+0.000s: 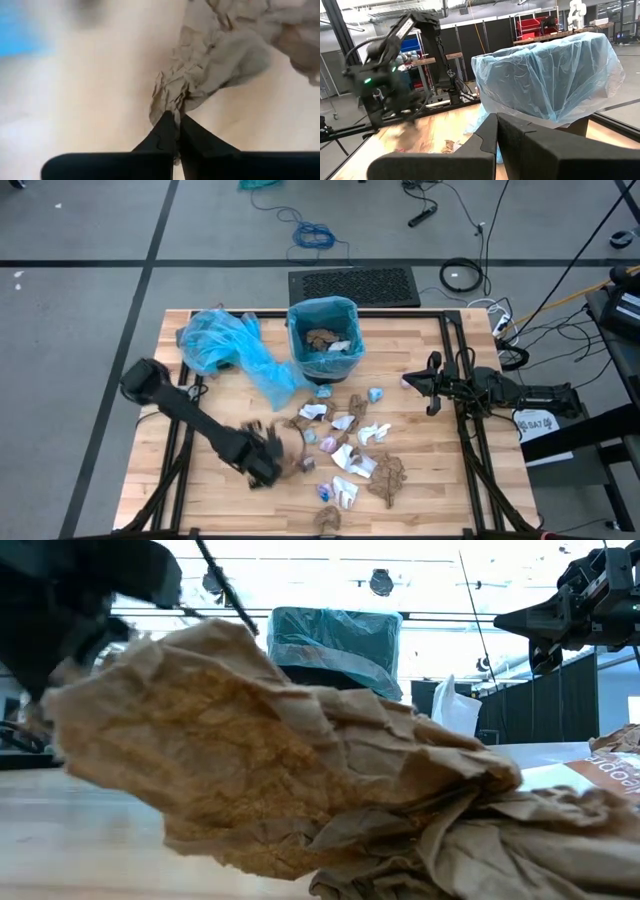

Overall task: Place trash/remove bag and relplace
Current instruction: Put the brown paper into the trash bin

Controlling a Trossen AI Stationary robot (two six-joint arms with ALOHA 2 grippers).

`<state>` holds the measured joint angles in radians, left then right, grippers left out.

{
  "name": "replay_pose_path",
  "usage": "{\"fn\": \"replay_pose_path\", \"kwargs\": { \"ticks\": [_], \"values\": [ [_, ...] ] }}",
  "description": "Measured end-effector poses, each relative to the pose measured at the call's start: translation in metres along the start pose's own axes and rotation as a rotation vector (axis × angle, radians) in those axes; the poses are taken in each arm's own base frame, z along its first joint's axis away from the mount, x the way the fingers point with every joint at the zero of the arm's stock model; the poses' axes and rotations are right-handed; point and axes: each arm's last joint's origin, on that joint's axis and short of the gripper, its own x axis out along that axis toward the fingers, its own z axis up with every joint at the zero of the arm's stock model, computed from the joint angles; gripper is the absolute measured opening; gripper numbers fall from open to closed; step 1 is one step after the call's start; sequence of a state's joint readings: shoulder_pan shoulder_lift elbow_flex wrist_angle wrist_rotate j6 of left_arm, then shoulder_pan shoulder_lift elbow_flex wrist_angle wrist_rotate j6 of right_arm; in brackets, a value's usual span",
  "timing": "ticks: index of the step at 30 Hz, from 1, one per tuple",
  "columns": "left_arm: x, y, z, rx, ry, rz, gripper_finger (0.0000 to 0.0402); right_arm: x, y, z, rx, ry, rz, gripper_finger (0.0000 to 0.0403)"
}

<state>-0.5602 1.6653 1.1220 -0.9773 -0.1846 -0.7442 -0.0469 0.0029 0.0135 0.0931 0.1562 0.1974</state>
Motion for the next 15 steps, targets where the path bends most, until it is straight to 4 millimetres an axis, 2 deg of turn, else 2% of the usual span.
{"fn": "replay_pose_path", "kwargs": {
  "ticks": [6, 11, 15],
  "values": [
    [-0.055, 0.059, -0.012, -0.024, -0.077, 0.104, 0.0005, 0.000, 0.000, 0.000, 0.000, 0.001, 0.000, 0.0000],
    [-0.095, 0.101, -0.016, -0.135, -0.282, 0.019, 0.0005, 0.000, 0.000, 0.000, -0.001, 0.002, -0.001, 0.0000],
    [-0.121, 0.130, -0.014, -0.295, -0.502, -0.078, 0.0005, 0.000, 0.000, 0.000, -0.001, 0.004, -0.001, 0.0000]
  ]
}}
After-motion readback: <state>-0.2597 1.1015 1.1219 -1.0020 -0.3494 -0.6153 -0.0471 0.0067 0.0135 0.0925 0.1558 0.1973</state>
